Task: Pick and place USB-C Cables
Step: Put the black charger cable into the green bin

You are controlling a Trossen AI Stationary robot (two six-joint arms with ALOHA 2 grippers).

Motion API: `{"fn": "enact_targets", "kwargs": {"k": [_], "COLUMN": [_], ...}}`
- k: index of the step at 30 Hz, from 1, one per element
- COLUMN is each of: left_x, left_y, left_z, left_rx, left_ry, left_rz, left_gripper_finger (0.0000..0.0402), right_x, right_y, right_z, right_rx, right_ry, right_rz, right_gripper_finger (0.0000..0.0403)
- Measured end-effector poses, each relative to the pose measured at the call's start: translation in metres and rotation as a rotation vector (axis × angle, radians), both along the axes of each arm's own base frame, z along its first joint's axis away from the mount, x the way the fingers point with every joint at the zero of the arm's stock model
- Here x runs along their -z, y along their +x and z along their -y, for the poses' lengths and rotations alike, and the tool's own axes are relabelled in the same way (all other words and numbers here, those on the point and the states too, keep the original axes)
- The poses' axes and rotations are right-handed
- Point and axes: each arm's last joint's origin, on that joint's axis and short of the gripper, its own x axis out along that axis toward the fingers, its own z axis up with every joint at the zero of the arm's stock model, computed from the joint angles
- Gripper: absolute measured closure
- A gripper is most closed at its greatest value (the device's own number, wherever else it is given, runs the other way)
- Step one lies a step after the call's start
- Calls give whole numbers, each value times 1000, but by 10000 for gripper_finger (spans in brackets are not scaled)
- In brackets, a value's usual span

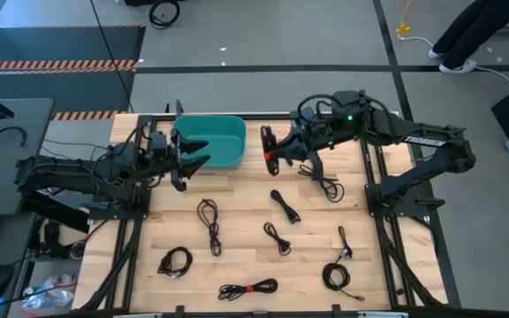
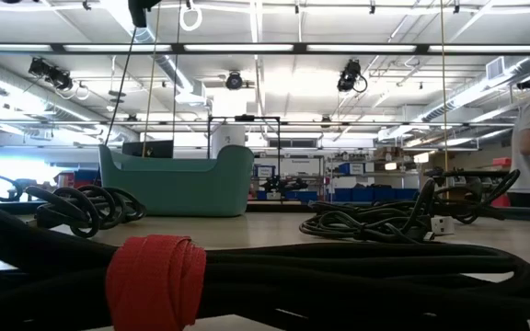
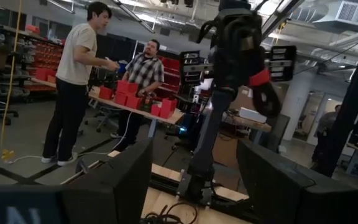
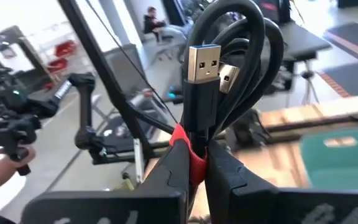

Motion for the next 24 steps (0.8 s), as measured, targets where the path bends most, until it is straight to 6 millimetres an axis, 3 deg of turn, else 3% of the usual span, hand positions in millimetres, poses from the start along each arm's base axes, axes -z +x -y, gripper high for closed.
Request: {"fn": "enact_targets", "kwargs": {"k": [8,15,19,24], "left_x": [2,-3,-1,1], "left_y": [11,18,20,23], "left_z": [3,6,6,6], "left_rx": [122,230,235,249], "left_ry": [-54,-70,-83,-108], "left_rz": [35,131,119,107], "left_gripper_finger": [154,154,154,154], "right_x": [15,41,50,47], "right_y": [39,70,79,80], "right_z": [-18,-11,-7,-5], "right_rx": [-106,-90,-82,-81], "right_ry": [-3,3,7,4], "right_rz": [64,11,-4,27], "right_gripper_finger": [377,377,377,377]}}
